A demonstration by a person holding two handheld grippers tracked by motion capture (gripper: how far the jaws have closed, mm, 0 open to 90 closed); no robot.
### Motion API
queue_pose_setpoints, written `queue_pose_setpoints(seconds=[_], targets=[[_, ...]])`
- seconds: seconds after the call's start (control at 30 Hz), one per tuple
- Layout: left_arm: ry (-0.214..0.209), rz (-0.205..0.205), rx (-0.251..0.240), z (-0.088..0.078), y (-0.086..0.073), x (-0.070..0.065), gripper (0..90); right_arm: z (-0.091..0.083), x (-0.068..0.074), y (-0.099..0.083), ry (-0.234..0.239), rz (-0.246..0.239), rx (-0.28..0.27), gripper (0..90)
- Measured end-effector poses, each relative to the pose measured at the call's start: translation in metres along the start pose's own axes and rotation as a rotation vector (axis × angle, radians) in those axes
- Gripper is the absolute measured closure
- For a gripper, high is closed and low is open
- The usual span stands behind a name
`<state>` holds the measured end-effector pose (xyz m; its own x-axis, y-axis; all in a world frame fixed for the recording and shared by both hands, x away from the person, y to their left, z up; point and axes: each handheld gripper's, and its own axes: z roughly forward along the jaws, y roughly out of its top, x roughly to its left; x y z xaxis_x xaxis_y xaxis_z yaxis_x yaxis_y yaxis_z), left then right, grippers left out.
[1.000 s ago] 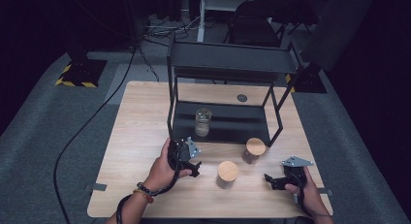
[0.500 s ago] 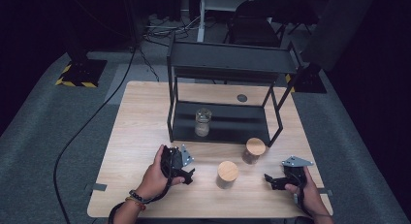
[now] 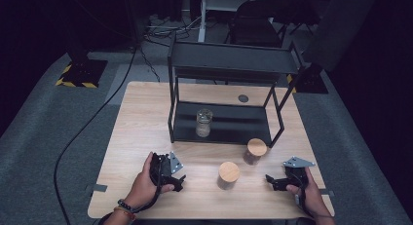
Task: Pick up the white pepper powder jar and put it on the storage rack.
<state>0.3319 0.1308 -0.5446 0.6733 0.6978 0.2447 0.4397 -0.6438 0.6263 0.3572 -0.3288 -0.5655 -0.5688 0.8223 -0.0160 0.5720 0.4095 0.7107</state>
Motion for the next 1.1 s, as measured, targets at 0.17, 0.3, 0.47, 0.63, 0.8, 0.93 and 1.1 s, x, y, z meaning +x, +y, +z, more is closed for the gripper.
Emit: queue_pose_setpoints(seconds=[0.17,0.3,0.47,0.63,0.8,0.93,1.1], targets=[[0.000,-0.021,0.001,-0.005,-0.011,0.002,3.1,0.000,0.000,0.000,0.000,0.000,0.000,0.0],[-0.003,-0.040,0.013,-0.007,-0.021,0.004,3.1,0.000,0.000,0.000,0.000,0.000,0.000,0.0],[0.000,-0.069,0.019,-0.011,-0.031,0.010,3.0,0.000,0.000,0.000,0.000,0.000,0.000,0.0],[-0.006,-0.107,0.018,-0.015,-0.039,0.015,3.0,0.000,0.000,0.000,0.000,0.000,0.000,0.0],[-0.013,-0.130,0.024,-0.015,-0.046,0.018,2.7,0.000,0.000,0.000,0.000,0.000,0.000,0.0],[-0.029,-0.148,0.012,-0.016,-0.051,0.021,2.7,0.000,0.000,0.000,0.000,0.000,0.000,0.0],[-0.079,-0.211,-0.011,-0.016,-0.062,0.029,1.9,0.000,0.000,0.000,0.000,0.000,0.000,0.0]])
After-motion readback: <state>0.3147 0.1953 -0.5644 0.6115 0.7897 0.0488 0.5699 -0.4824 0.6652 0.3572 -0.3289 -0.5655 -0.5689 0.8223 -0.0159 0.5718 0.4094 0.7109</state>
